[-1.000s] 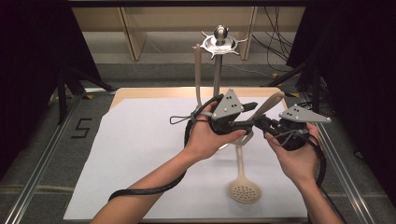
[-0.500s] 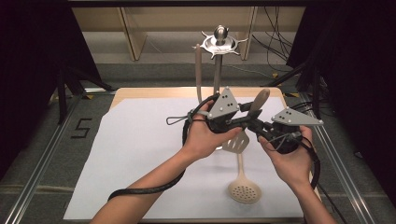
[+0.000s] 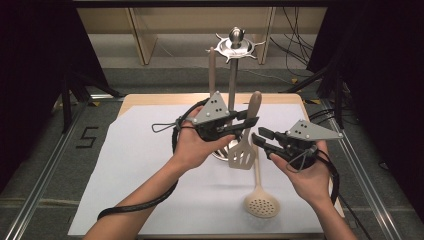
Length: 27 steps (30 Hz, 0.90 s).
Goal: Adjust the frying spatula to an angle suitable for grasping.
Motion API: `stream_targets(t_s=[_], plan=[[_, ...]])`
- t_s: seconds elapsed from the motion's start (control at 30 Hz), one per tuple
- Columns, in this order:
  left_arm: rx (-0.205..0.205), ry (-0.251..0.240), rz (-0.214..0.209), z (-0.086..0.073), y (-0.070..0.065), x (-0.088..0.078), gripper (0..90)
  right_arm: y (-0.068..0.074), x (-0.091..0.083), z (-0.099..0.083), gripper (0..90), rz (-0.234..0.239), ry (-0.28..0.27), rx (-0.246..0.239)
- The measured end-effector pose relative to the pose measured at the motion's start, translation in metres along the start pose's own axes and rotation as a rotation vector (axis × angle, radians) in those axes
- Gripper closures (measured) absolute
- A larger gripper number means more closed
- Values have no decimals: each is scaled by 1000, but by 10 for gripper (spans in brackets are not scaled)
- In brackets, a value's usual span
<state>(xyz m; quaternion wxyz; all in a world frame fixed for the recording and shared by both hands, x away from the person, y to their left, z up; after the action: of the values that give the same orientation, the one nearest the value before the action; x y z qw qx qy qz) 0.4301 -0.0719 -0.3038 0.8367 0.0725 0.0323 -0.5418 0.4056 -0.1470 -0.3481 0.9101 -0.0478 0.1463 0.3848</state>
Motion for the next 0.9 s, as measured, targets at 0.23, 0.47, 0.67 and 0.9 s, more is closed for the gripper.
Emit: stream_targets(t_s=[0.23, 0.47, 0.67, 0.9], plan=[[-71, 29, -56, -5, 6, -20, 728, 15, 12, 6, 614, 124, -24, -35], [-104, 63, -117, -6, 2, -29, 728, 24, 27, 5, 664, 164, -13, -51], [-92, 74, -153, -6, -2, -31, 727, 34, 33, 4, 780, 209, -18, -50], [-126, 25, -161, 0, -2, -32, 708, 35, 31, 7, 793, 189, -21, -47]])
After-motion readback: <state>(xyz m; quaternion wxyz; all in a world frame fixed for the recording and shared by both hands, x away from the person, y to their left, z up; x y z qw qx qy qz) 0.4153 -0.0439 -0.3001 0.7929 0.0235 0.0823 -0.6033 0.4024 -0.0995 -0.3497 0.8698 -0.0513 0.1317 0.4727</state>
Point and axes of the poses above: each handheld gripper's, and its own axes: x roughly forward along the jaws, z roughly out of its top, y roughly to its left, the point moved 10 cm from there along x, roughly forward along the jaws, and after that the axes turned 1 degree about x, right-handed, at the moved point
